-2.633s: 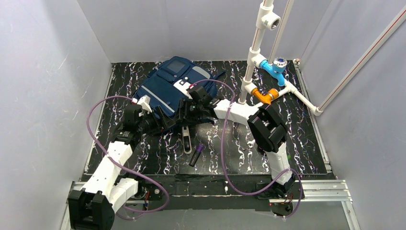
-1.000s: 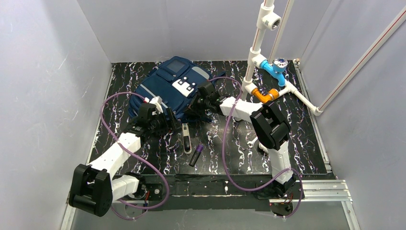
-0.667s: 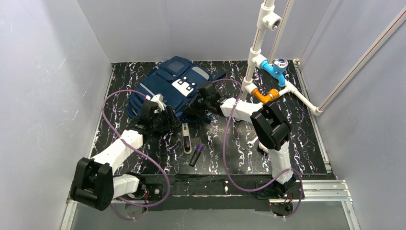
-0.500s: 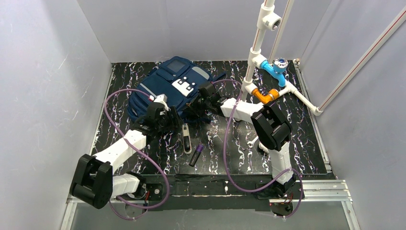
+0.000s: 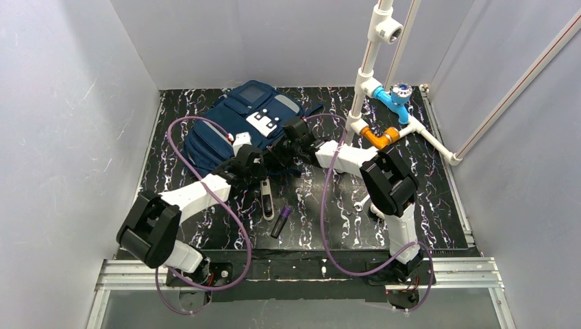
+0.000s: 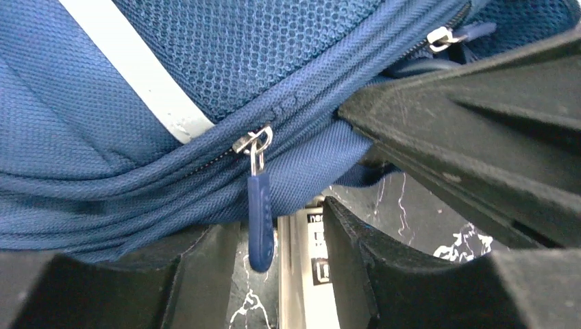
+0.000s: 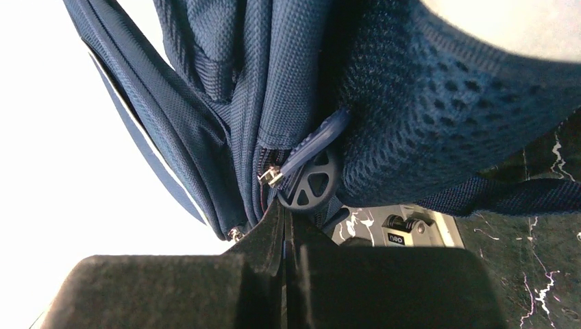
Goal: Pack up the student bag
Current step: Zip the student bag at the center of the board.
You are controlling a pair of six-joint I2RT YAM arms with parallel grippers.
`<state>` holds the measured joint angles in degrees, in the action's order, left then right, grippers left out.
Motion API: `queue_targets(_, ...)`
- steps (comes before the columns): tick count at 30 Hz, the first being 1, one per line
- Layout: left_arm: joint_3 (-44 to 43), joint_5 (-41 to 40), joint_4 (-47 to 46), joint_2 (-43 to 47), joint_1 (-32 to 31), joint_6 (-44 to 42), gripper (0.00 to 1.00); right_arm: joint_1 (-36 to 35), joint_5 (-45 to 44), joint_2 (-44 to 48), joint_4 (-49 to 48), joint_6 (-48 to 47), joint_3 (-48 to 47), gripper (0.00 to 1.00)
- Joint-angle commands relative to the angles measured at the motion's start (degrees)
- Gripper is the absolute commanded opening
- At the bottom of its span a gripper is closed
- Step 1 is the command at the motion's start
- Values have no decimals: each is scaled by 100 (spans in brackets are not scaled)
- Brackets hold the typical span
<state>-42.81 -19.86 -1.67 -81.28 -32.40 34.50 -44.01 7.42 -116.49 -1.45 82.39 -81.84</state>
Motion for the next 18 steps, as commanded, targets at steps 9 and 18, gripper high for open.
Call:
queue_targets(9, -477, -1663, -151, -576, -142, 319, 40, -19, -440, 735, -611, 167, -89, 1)
queue_targets(18, -361, -1764, -260, -281, -144, -99, 22, -24, -657, 923, -470, -349, 33, 1)
